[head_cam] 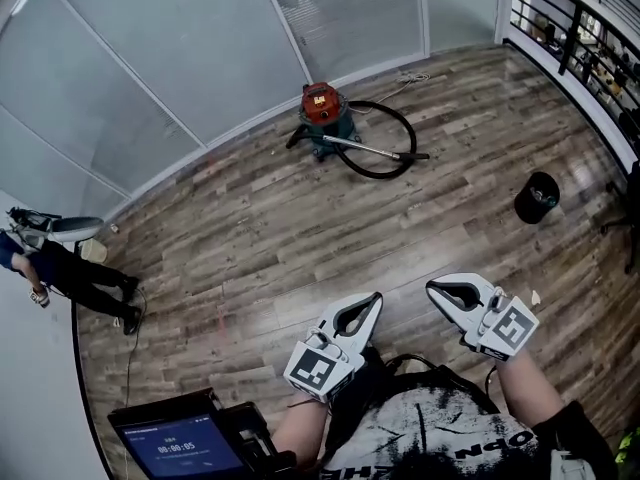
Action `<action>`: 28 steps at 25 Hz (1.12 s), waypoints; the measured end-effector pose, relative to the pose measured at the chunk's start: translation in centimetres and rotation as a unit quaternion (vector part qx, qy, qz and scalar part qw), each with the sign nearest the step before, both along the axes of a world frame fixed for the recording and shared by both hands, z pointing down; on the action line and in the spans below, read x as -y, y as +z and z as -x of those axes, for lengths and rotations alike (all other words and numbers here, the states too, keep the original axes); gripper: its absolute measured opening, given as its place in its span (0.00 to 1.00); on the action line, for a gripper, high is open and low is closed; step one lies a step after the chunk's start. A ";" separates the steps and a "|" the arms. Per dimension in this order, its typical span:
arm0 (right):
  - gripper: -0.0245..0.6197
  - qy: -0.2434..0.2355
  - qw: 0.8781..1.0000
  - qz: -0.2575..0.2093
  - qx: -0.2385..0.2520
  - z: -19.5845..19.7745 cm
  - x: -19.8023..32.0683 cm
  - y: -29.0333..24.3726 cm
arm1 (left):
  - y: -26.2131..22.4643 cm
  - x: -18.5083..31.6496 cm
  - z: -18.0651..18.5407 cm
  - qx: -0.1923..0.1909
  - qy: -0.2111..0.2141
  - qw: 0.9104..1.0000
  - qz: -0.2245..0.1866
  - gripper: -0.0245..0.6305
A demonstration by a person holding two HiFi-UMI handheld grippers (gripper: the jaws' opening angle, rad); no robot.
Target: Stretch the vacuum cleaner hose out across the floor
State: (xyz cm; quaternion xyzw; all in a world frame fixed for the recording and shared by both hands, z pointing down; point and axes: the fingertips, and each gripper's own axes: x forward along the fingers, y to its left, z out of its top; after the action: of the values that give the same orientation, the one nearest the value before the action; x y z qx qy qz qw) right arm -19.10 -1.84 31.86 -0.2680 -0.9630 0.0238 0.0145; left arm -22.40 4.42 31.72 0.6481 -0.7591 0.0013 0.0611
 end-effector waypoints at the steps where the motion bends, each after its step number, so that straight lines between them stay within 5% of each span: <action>1: 0.05 0.004 1.000 -0.002 -0.008 0.6 0.2 0.3 | 0.8 0.0 0.7 -0.011 0.000 1.000 0.008 0.04; 7: 0.05 0.035 0.999 -0.010 -0.025 6.4 0.4 1.1 | 1.3 0.4 7.2 -0.017 0.031 0.999 -0.012 0.04; 14: 0.05 0.067 0.998 -0.001 -0.020 21.3 0.0 -3.8 | -4.3 1.1 22.4 -0.008 0.068 0.996 -0.053 0.04; 28: 0.05 0.064 0.998 -0.017 0.004 24.4 -3.4 -1.6 | -0.8 -2.2 24.9 0.009 0.068 0.996 -0.051 0.04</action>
State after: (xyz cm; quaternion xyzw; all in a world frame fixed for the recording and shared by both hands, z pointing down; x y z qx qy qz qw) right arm -43.48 1.54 30.29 -0.2060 -0.9784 0.0074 0.0132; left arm -47.32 6.60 30.89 0.7003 -0.7130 -0.0275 0.0207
